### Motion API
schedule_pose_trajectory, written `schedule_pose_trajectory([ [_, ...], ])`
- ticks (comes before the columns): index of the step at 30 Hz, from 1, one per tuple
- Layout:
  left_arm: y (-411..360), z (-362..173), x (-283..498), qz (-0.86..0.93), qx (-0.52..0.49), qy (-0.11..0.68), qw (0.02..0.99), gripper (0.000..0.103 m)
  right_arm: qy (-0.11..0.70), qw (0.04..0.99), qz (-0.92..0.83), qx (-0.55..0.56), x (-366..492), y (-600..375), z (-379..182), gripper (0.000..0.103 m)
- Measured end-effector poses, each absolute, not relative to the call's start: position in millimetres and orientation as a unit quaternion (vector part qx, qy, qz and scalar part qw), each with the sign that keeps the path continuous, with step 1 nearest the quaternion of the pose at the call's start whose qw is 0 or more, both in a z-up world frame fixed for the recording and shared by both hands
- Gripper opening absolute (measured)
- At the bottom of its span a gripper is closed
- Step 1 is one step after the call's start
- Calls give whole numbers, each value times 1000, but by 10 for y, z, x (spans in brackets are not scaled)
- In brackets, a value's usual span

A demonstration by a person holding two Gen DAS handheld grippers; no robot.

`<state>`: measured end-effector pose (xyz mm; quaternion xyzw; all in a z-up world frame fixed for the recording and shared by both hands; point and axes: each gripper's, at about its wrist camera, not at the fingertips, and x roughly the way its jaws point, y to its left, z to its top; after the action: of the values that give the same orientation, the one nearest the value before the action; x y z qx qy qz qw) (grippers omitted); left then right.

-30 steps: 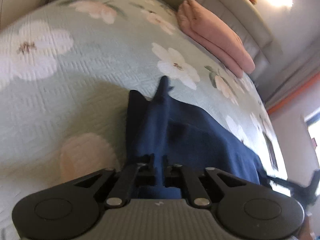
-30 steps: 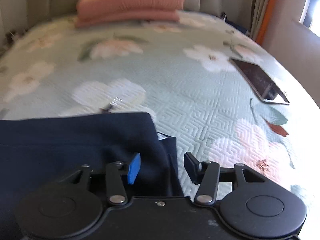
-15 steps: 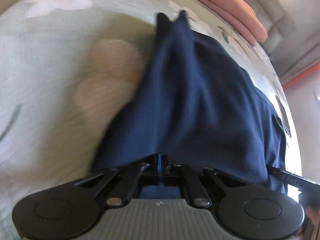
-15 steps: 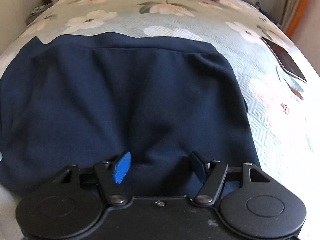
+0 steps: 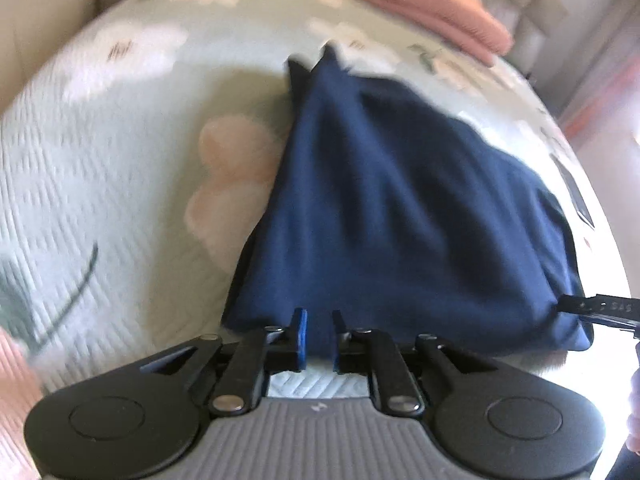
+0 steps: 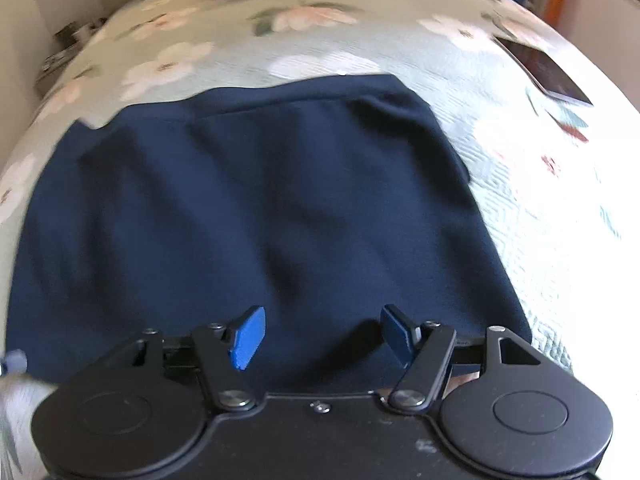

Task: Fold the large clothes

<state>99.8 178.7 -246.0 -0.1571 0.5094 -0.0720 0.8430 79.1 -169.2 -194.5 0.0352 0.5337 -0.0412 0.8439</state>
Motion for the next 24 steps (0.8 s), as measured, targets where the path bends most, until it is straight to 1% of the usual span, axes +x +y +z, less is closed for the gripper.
schedule_pose_trajectory([
  [1,1766,-2401,996,-76,-152,501,848,17,535,844,-36,28,775,-1620,-1952,81],
  [4,1737,-2307,1023,-84,-147,490,855,23,540,841,-41,6,755,-1502,-2061,81],
  [8,1770,-2343,1070,-81,-141,495,853,27,552,832,-47,43,767,-1570,-2178,82],
  [10,1796,-2390,1074,-81,-145,500,850,36,556,828,-47,60,771,-1632,-2179,82],
  [11,1830,-2404,1066,-76,-150,501,849,46,557,827,-46,59,768,-1637,-2183,82],
  [12,1845,-2414,1088,-73,-153,501,849,52,557,827,-45,57,763,-1639,-2192,83],
  [14,1909,-2403,1105,-67,-161,495,851,52,558,826,-45,57,749,-1645,-2220,85],
  [16,1995,-2372,1141,-65,-175,485,855,55,562,823,-49,65,728,-1668,-2227,86],
  [17,2039,-2355,1164,-65,-182,479,856,61,564,821,-51,71,711,-1686,-2232,86],
  [18,2077,-2345,1194,-62,-187,475,858,70,565,819,-54,79,692,-1700,-2210,86],
  [19,2096,-2334,1220,-57,-188,474,858,73,564,819,-58,85,659,-1712,-2168,82],
  [20,2123,-2333,1253,-53,-189,474,858,74,556,825,-58,87,634,-1711,-2106,79],
  [21,2139,-2338,1282,-56,-192,474,857,75,540,836,-54,81,586,-1670,-2009,74],
  [22,2147,-2359,1320,-62,-194,479,854,76,523,848,-47,70,579,-1639,-1934,63],
  [23,2150,-2403,1366,-70,-198,488,847,77,503,862,-35,55,541,-1557,-1843,57],
  [24,2148,-2456,1405,-78,-205,495,841,77,486,873,-21,38,517,-1461,-1770,47],
])
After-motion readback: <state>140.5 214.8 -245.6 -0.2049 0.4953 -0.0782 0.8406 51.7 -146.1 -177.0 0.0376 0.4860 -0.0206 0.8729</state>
